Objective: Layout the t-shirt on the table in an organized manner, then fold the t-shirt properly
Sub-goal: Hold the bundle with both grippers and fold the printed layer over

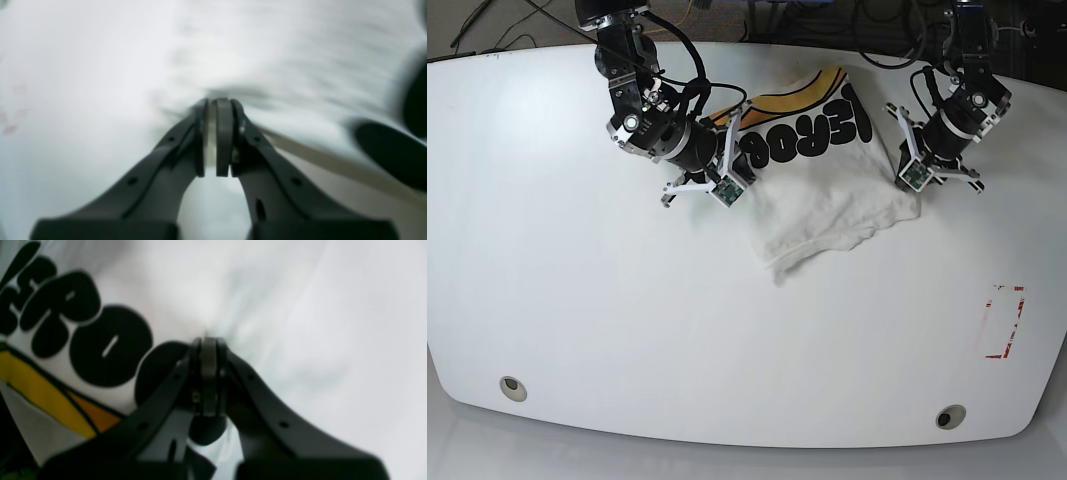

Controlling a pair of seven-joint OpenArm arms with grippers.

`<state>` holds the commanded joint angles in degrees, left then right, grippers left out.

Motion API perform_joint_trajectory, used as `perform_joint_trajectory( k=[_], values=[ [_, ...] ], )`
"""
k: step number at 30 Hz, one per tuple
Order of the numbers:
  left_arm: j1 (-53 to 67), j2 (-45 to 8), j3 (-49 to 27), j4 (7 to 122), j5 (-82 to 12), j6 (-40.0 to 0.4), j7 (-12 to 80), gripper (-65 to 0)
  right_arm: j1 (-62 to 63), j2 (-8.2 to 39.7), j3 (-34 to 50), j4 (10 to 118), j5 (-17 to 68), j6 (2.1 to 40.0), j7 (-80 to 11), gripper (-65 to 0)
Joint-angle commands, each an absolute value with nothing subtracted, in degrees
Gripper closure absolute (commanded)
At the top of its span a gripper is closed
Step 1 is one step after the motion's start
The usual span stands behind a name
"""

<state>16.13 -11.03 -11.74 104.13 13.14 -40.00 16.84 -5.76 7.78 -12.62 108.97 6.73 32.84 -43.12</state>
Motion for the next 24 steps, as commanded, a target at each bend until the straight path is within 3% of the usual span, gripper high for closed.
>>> perform_joint_trajectory(
  k=[3,9,17,24],
  values=[
    [15.5,-10.9,-11.7,104.8,13.1,-40.0,16.8,-2.7,-3.9,7.8,-12.6,108.9,6.7,32.8,-43.6,0.0],
    [15.5,-5.6,-11.6,107.6,13.2,-40.0,16.8,-2.7,1.5,7.3,-12.8,104.7,6.9,32.8,-43.6,0.0],
    [17.8,-1.0,-11.0,108.2,13.2,-40.0,16.8,-2.7,9.7,2.9,-12.9,94.6,6.7,33.2,-43.5,0.0],
    [22.6,1.1,-5.4,109.8,13.2,-40.0,16.8,-2.7,15.0,0.0,-12.9,85.7,6.8,33.2,-41.6,0.0]
  ],
)
